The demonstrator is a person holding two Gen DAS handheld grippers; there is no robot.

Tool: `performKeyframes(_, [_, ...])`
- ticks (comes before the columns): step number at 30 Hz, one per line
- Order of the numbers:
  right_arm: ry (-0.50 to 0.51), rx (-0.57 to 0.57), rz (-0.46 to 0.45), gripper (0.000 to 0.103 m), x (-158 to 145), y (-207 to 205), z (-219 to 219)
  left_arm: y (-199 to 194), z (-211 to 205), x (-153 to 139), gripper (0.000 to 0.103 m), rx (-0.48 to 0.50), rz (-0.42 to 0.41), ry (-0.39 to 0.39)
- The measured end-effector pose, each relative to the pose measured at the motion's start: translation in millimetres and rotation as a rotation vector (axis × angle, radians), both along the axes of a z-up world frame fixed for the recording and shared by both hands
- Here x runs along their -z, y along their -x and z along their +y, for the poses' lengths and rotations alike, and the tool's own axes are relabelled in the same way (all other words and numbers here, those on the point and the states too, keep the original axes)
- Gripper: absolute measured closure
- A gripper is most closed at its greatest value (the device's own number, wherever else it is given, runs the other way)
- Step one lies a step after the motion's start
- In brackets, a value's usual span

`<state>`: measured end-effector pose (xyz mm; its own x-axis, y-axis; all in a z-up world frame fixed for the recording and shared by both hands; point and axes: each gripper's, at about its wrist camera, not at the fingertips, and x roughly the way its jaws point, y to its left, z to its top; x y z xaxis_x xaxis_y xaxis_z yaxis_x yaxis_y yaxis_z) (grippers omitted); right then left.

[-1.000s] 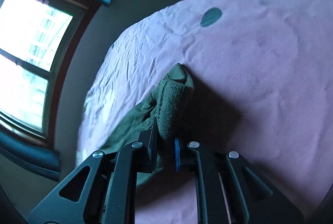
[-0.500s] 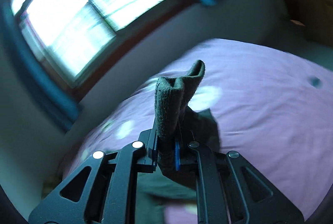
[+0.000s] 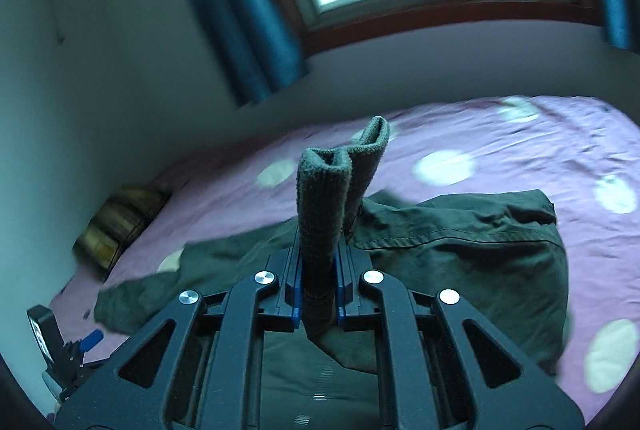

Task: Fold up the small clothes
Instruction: 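Grasp the jacket sleeve cuff with the right tool and lift it, then lay the sleeve across the jacket body and open the right tool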

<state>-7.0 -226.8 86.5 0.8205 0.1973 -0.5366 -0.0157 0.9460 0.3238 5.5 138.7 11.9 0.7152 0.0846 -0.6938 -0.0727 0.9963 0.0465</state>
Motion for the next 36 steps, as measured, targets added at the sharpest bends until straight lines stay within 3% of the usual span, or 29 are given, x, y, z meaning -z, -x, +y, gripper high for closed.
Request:
performKeyframes(8, [0.123, -0.137, 0.185, 0.09, 73.2, -38.4, 97.0, -1.6, 12.6, 0.8, 0.004, -0.023, -0.002, 0.027])
performKeyframes(10, [0.108, -0.162, 0.236, 0.085, 93.7, -46.0, 105.7, -2.3, 12.5, 2.5, 0.004, -0.019, 0.005, 0.033])
performKeyframes(14, [0.045, -0.265, 0.337, 0.064, 127.6, -53.8, 126.4, -4.0, 9.9, 7.9, 0.004, -0.012, 0.019, 0.029])
performKeyframes(15, [0.04, -0.295, 0.349, 0.053, 131.4, -53.5, 130.3, -4.8, 9.3, 10.0, 0.004, -0.011, 0.025, 0.03])
performKeyframes(17, [0.018, -0.356, 0.362, 0.044, 131.6, -48.0, 132.5, -5.3, 8.2, 13.5, 0.004, -0.009, 0.037, 0.028])
performKeyframes(21, [-0.114, -0.397, 0.31, 0.044, 108.7, -22.8, 100.6, -4.5, 5.6, 16.3, 0.004, 0.005, 0.042, 0.031])
performKeyframes(24, [-0.162, -0.316, 0.232, 0.041, 84.4, 4.2, 45.9, -4.3, 4.2, 16.9, 0.004, 0.01, 0.038, 0.035])
performKeyframes(28, [-0.101, -0.045, 0.152, 0.04, 66.9, 46.3, -53.9, -5.2, 0.5, 21.1, 0.004, 0.022, 0.05, 0.041])
performKeyframes(32, [-0.059, 0.226, 0.224, 0.04, 83.9, 71.0, -135.6, -5.7, -5.5, 23.7, 0.004, 0.033, 0.061, 0.042])
performKeyframes(36, [-0.106, 0.296, 0.3, 0.042, 115.6, 84.5, -174.8, -5.6, -9.6, 24.7, 0.004, 0.037, 0.059, 0.031])
